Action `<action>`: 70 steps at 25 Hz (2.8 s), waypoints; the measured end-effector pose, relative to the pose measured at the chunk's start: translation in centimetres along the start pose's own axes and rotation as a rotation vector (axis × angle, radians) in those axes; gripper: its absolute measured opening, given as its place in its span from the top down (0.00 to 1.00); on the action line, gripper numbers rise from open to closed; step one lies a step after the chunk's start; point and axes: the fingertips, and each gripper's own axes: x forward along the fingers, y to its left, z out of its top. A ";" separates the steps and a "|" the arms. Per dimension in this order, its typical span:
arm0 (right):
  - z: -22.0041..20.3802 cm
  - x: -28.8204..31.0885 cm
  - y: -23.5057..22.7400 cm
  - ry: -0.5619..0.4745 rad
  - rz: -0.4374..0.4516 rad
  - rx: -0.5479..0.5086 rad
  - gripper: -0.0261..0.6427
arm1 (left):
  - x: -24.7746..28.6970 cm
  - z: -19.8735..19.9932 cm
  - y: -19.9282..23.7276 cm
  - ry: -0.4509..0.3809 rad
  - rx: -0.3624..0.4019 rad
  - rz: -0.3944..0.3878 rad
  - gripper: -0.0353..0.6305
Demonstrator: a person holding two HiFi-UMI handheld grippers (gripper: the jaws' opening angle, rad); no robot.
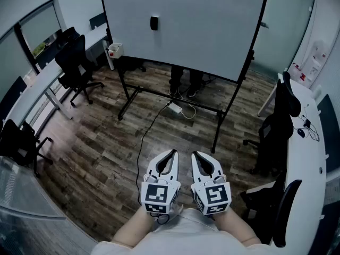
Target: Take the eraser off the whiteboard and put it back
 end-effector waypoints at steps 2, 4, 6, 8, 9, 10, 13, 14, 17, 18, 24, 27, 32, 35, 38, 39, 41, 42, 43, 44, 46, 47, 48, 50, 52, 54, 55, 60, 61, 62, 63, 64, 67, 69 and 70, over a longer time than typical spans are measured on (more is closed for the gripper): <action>0.0 0.3 0.3 0.001 0.002 0.002 0.92 | 0.0 -0.3 0.4 0.004 0.008 0.000 0.92; -0.1 0.7 0.6 0.003 0.004 0.004 0.92 | -0.1 -0.5 1.0 0.006 0.004 0.001 0.92; -0.3 1.2 0.9 0.007 0.006 0.006 0.92 | -0.2 -0.5 1.6 0.007 -0.004 0.006 0.92; -0.5 1.8 1.5 0.011 0.008 0.008 0.92 | -0.3 -0.6 2.5 0.009 0.000 0.011 0.92; -0.5 2.1 1.8 0.013 0.007 0.012 0.92 | -0.4 -0.7 2.9 0.011 0.001 0.010 0.92; -0.5 2.4 2.1 0.012 0.006 0.018 0.92 | -0.4 -0.8 3.3 0.012 0.000 0.008 0.92; -0.3 3.3 2.9 0.003 -0.001 0.043 0.92 | -0.6 -0.9 4.5 0.013 -0.006 0.005 0.92; -0.4 3.7 3.1 0.002 -0.004 0.046 0.92 | -0.7 -0.8 5.0 0.012 -0.006 0.006 0.92; -0.5 4.8 4.0 0.002 -0.009 0.053 0.92 | -0.9 -0.9 6.7 0.015 -0.008 0.008 0.92; -0.5 5.2 4.3 0.002 -0.010 0.057 0.92 | -0.9 -1.1 7.3 0.018 -0.008 0.008 0.92; -0.8 8.3 6.4 0.018 0.011 0.053 0.92 | -0.6 -1.7 10.8 0.035 -0.005 0.014 0.92; -1.0 10.4 6.8 0.022 0.031 0.042 0.92 | 0.4 -1.8 12.7 0.032 -0.017 0.036 0.92; -1.3 16.4 4.6 0.022 0.055 0.039 0.92 | 5.4 -1.7 17.0 0.031 -0.032 0.060 0.92; -1.3 20.6 2.2 0.021 0.057 0.058 0.92 | 9.4 -1.0 19.8 0.030 -0.001 0.089 0.92; -0.5 25.3 -0.9 0.019 0.047 0.060 0.92 | 14.1 0.2 22.5 0.039 0.030 0.107 0.92; -0.1 27.0 -2.0 0.017 0.043 0.055 0.92 | 15.8 0.4 23.3 0.039 0.029 0.101 0.92; 0.8 30.3 -3.9 0.011 0.039 0.044 0.92 | 19.4 0.8 24.8 0.034 0.022 0.088 0.92; 1.2 31.9 -4.9 0.008 0.039 0.040 0.92 | 21.0 1.1 25.4 0.029 0.017 0.084 0.92; 1.5 33.3 -5.8 0.004 0.039 0.037 0.92 | 22.6 1.4 26.0 0.025 0.014 0.083 0.92; 1.8 34.7 -6.6 0.001 0.039 0.034 0.92 | 24.1 1.7 26.6 0.022 0.012 0.082 0.92; 2.2 37.2 -8.3 -0.003 0.037 0.032 0.92 | 26.8 2.2 27.7 0.021 0.008 0.082 0.92; 2.4 38.4 -9.1 -0.003 0.036 0.032 0.92 | 28.1 2.4 28.2 0.021 0.004 0.081 0.92; 2.5 39.5 -9.8 -0.002 0.034 0.033 0.92 | 29.2 2.6 28.7 0.021 0.001 0.080 0.92; 2.7 41.5 -11.0 0.004 0.030 0.032 0.92 | 31.4 2.7 29.8 0.025 -0.005 0.074 0.92; 2.7 43.2 -12.1 0.012 0.023 0.033 0.92 | 33.4 2.8 30.9 0.029 -0.020 0.065 0.92; 2.7 44.7 -13.2 0.018 0.004 0.037 0.92 | 35.2 3.0 31.8 0.030 -0.028 0.054 0.92; 2.7 45.5 -13.9 0.019 -0.011 0.038 0.92 | 36.1 3.1 32.3 0.029 -0.025 0.049 0.92; 3.3 50.1 -15.9 0.012 -0.084 0.042 0.92 | 40.4 3.7 35.7 0.016 -0.021 0.016 0.92; 3.7 51.1 -16.2 0.004 -0.100 0.040 0.92 | 41.3 4.0 36.7 0.010 -0.025 0.009 0.92; 4.1 52.2 -16.6 -0.006 -0.121 0.037 0.92 | 42.4 4.4 37.7 0.003 -0.028 0.001 0.92; 4.5 53.3 -17.1 -0.017 -0.145 0.035 0.92 | 43.5 5.0 38.7 -0.005 -0.028 -0.008 0.92; 5.0 54.5 -17.7 -0.027 -0.168 0.034 0.92 | 44.6 5.6 39.6 -0.014 -0.024 -0.018 0.92; 6.4 58.0 -19.2 -0.047 -0.227 0.036 0.92 | 48.0 7.4 42.1 -0.033 0.004 -0.057 0.92; 7.3 60.4 -19.8 -0.055 -0.255 0.043 0.92 | 50.0 8.4 43.8 -0.038 0.020 -0.086 0.92; 7.7 61.6 -20.0 -0.056 -0.265 0.045 0.92 | 51.1 8.8 44.6 -0.036 0.022 -0.103 0.92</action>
